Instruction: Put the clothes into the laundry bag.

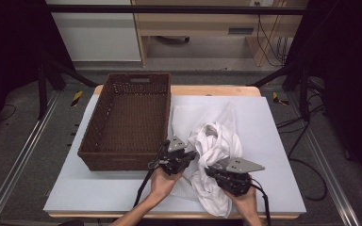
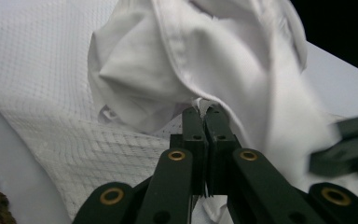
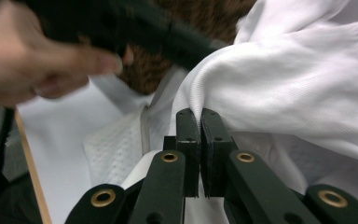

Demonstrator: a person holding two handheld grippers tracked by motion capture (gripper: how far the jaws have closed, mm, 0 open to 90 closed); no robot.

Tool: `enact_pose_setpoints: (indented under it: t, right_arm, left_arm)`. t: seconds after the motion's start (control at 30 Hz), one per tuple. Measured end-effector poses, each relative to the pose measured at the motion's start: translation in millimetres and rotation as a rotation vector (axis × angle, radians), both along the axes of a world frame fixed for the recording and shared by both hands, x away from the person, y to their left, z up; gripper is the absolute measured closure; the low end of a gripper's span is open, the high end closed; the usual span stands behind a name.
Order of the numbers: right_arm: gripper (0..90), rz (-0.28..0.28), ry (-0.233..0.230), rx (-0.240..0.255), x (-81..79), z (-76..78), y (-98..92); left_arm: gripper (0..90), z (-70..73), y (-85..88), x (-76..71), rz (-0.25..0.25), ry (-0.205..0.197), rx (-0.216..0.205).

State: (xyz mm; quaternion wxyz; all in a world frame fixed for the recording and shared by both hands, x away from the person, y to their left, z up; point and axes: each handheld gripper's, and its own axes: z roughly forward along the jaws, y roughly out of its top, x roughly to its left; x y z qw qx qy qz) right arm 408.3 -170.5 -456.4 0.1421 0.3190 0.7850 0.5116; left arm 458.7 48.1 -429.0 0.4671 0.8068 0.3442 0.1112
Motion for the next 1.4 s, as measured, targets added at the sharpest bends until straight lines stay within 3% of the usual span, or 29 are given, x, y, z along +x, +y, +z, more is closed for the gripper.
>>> enact_pose_setpoints:
  t: [0.07, 0.1, 0.2, 0.3, 0.37, 0.43, 0.5, 0.6, 0.73, 0.8, 0.9, 1.0, 1.03, 1.1, 1.17, 1.2, 1.27, 1.33, 1.4]
  right_arm:
    - [87.6, 0.007, 0.012, -0.026, 2.5, -4.4, 5.9]
    - [87.6, -0.009, 0.046, -0.088, 10.2, -13.2, 17.4]
    - [87.4, -0.093, 0.082, -0.164, 27.0, -23.3, 25.4]
    - [87.1, -0.214, 0.080, -0.150, 37.9, -26.3, 24.4]
    - [86.7, -0.258, 0.064, -0.151, 41.6, -28.2, 24.3]
    - [86.3, -0.261, 0.070, -0.147, 42.2, -29.0, 24.7]
    - [80.2, -0.220, 0.056, -0.142, 39.5, -28.1, 22.8]
    - [72.6, -0.182, 0.043, -0.092, 30.7, -18.6, 13.6]
    - [62.4, -0.192, -0.027, -0.054, 14.8, 1.1, -3.1]
    - [58.8, -0.211, -0.060, -0.033, 9.0, 13.1, -15.7]
    - [48.7, -0.297, -0.101, -0.021, 10.6, 28.2, -37.7]
    - [42.8, -0.346, -0.081, -0.025, 19.9, 31.5, -47.2]
    - [39.5, -0.380, -0.072, -0.027, 31.6, 29.9, -51.7]
    - [38.0, -0.392, -0.042, -0.036, 43.1, 25.5, -51.8]
    - [43.2, -0.403, -0.010, -0.065, 56.7, 16.7, -48.3]
    - [50.9, -0.406, 0.002, -0.082, 60.3, 13.7, -47.1]
    - [74.7, -0.424, 0.023, -0.144, 65.3, 7.9, -45.0]
    - [87.2, -0.416, 0.002, -0.124, 59.5, 11.1, -47.5]
    - [88.0, -0.390, -0.029, -0.071, 48.4, 19.0, -50.4]
  left_arm:
    - [88.0, 1.0, -1.2, -1.9, -0.006, -0.006, 0.005]
    - [88.1, 3.1, -3.0, -6.6, -0.019, -0.033, 0.009]
    - [88.4, 6.0, -2.8, -12.5, -0.037, -0.046, -0.001]
    - [88.3, 5.1, -1.5, -16.4, -0.057, -0.043, 0.008]
    - [88.2, 1.1, -0.6, -16.8, -0.065, -0.032, 0.009]
    - [88.1, -0.9, 0.3, -16.8, -0.070, -0.029, 0.007]
    - [88.0, -5.9, 3.0, -17.3, -0.071, -0.030, -0.003]
    - [87.9, -9.7, 4.8, -16.7, -0.068, -0.029, 0.009]
    - [87.8, -12.6, 5.3, -16.0, -0.059, -0.032, 0.027]
    - [87.8, -12.8, 5.4, -16.1, -0.059, -0.034, 0.029]
    - [87.8, -12.4, 5.8, -16.2, -0.052, -0.043, 0.044]
    - [87.8, -12.5, 6.1, -15.6, -0.048, -0.044, 0.049]
    - [87.7, -13.1, 6.6, -15.0, -0.047, -0.043, 0.052]
    - [87.7, -13.4, 6.4, -14.8, -0.047, -0.041, 0.054]
    - [87.7, -13.9, 5.2, -14.8, -0.046, -0.043, 0.063]
    - [87.7, -14.0, 4.8, -14.8, -0.043, -0.044, 0.063]
    - [87.7, -13.9, 4.5, -14.0, -0.025, -0.033, 0.050]
    - [87.7, -13.6, 4.9, -12.7, -0.015, -0.016, 0.038]
    - [87.7, -13.2, 5.6, -11.3, -0.007, -0.008, 0.030]
